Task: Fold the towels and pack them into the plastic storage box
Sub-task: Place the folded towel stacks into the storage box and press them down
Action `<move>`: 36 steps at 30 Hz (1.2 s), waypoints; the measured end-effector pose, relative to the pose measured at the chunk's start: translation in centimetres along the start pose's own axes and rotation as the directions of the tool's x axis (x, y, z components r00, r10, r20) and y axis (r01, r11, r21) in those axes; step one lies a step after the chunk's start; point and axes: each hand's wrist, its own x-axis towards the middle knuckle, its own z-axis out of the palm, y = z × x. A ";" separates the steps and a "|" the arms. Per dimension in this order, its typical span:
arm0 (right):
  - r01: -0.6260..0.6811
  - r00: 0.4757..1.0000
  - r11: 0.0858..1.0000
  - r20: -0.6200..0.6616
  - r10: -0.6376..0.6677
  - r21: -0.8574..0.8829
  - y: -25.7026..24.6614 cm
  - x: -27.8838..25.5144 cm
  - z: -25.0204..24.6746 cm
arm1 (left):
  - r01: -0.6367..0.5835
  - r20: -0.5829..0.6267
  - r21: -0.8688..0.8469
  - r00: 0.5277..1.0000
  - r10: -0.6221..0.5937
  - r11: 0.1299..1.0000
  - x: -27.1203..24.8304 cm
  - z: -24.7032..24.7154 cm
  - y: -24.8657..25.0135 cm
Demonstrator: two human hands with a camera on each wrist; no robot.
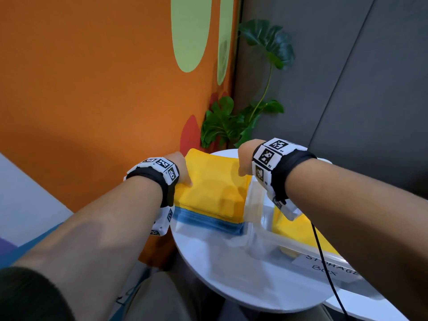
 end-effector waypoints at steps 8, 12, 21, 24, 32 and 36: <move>-0.117 0.993 0.988 0.042 0.113 0.106 0.6 6.6 1.8 | -0.108 -0.040 0.013 0.993 0.109 0.994 0.3 -1.6 1.2; -0.053 0.998 0.968 -0.007 0.056 0.243 0.6 -0.9 -0.8 | -0.231 -0.147 0.028 0.961 0.232 0.973 -0.5 -4.3 1.3; -0.011 0.988 0.831 -0.120 0.093 0.556 1.9 -4.2 -1.2 | -0.573 -0.407 -0.059 0.762 0.504 0.818 -5.2 -13.3 1.2; -0.022 0.993 0.734 -0.072 0.097 0.679 2.0 -4.9 -1.3 | -0.631 -0.476 -0.107 0.711 0.517 0.768 -6.8 -15.8 1.3; 0.020 0.994 -0.097 -0.009 0.107 0.995 2.6 -5.4 -1.6 | -0.786 -0.587 -0.461 0.618 0.523 0.411 -9.6 -17.8 1.2; 0.137 0.970 -0.428 -0.032 0.243 0.894 3.8 -4.8 -2.7 | -0.756 -0.612 -0.530 0.654 0.444 0.384 -9.1 -17.2 1.0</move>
